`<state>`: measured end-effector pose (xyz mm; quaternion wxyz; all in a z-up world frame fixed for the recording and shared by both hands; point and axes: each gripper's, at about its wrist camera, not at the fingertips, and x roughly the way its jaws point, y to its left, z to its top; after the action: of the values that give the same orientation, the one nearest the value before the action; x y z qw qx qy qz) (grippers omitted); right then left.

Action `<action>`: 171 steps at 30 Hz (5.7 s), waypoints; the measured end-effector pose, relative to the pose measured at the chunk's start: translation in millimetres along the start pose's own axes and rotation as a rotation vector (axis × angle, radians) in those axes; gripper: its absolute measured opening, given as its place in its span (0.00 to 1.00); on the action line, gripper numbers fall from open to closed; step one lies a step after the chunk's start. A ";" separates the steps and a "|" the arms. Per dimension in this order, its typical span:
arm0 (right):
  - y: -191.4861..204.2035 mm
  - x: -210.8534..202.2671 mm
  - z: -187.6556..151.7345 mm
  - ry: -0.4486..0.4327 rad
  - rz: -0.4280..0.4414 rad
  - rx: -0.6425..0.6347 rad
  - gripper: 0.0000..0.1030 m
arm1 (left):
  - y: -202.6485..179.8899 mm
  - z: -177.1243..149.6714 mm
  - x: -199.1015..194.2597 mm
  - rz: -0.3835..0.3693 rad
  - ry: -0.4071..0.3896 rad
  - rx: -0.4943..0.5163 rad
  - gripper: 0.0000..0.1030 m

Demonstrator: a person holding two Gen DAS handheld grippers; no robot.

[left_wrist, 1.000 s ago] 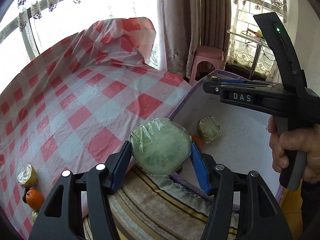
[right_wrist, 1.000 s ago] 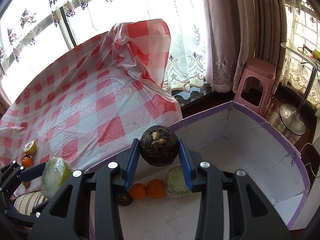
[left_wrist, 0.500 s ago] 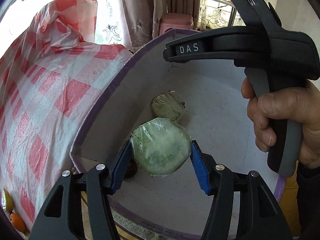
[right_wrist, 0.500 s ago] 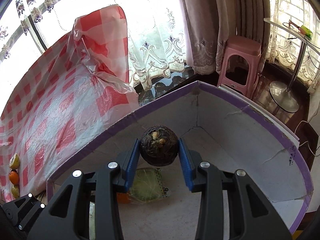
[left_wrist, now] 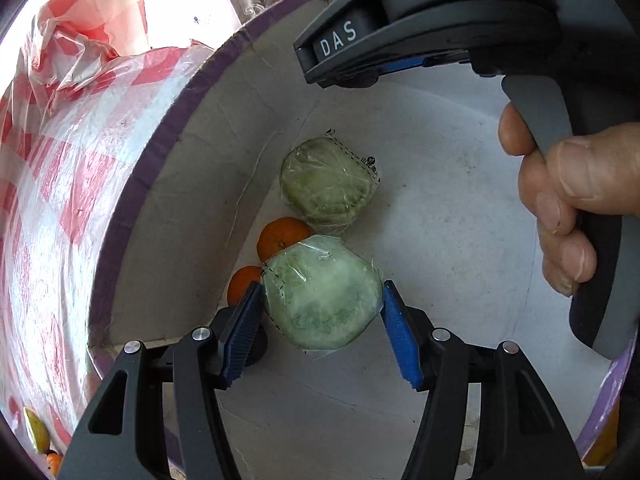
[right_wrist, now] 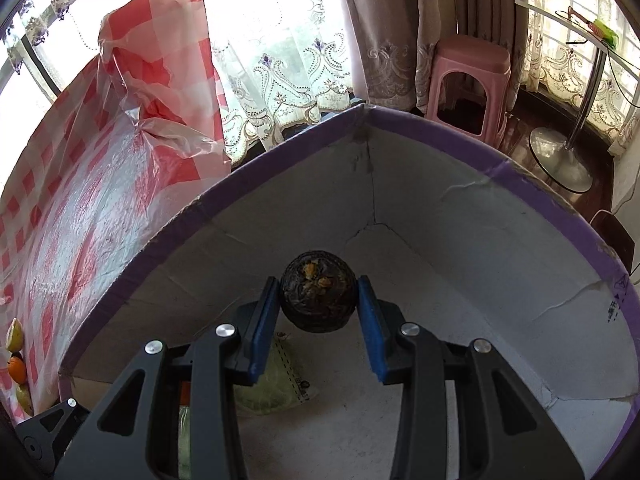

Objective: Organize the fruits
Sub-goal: 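Carry the cabbage and dark fruit into the white box and open both tools, then move both open tools back over the remaining fruits, then grasp a dark round fruit with the left tool while the right grasps the wrapped halved fruit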

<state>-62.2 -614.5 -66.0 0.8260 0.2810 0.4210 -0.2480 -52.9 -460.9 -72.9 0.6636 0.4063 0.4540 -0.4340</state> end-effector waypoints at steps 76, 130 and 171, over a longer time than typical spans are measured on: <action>228.3 -109.0 -54.5 -0.129 0.369 -0.373 0.77 | 227.5 -261.7 -182.8 0.142 -0.543 -0.797 0.83; 456.8 -46.5 -125.4 0.097 0.561 -0.747 0.78 | 342.4 -374.2 -133.3 0.061 -0.551 -1.154 0.38; 478.6 -33.3 -150.0 -0.024 0.391 -0.832 0.60 | 332.6 -372.8 -137.2 0.241 -0.492 -1.069 0.37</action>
<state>146.4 -163.7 11.0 0.9048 -0.0034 0.4142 0.0993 139.3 13.0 10.4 0.9062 -0.0475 0.3930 -0.1487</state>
